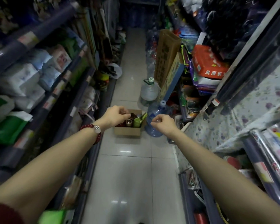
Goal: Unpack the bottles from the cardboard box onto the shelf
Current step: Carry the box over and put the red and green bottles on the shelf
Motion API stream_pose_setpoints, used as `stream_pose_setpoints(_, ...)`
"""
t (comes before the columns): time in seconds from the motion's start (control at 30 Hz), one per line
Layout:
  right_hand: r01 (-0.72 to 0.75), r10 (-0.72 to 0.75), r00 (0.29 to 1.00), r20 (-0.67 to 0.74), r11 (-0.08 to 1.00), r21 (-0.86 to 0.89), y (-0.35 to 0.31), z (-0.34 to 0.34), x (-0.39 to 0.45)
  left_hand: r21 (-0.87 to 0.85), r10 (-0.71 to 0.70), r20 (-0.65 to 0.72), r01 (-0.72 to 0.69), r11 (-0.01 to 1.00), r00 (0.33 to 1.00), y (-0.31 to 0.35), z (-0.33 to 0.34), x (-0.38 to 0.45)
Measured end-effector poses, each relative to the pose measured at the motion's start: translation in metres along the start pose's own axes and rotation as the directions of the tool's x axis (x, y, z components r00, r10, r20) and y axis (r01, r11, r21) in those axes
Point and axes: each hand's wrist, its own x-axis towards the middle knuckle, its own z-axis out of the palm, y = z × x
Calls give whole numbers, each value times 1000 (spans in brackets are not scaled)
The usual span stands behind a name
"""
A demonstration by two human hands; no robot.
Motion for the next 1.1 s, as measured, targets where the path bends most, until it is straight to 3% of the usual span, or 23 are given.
stream_pose_setpoints(0.33, -16, 16, 997, 81, 1000, 6, 18, 10, 50, -27, -69, 11, 69, 997, 998, -16, 7, 34)
stream_pose_setpoints(0.5, -21, 26, 997, 76, 998, -53, 9, 20, 117, -35, -82, -15, 81, 996, 997, -24, -5, 103)
stream_pose_setpoints(0.83, -90, 97, 993, 63, 991, -102, -32, 18, 255, -35, -60, 93, 64, 997, 994, -25, -41, 266)
stream_pose_setpoints(1.1, -134, 148, 984, 100, 982, -131, -23, 25, 351, -56, -90, 155, 100, 993, 984, -33, -49, 366)
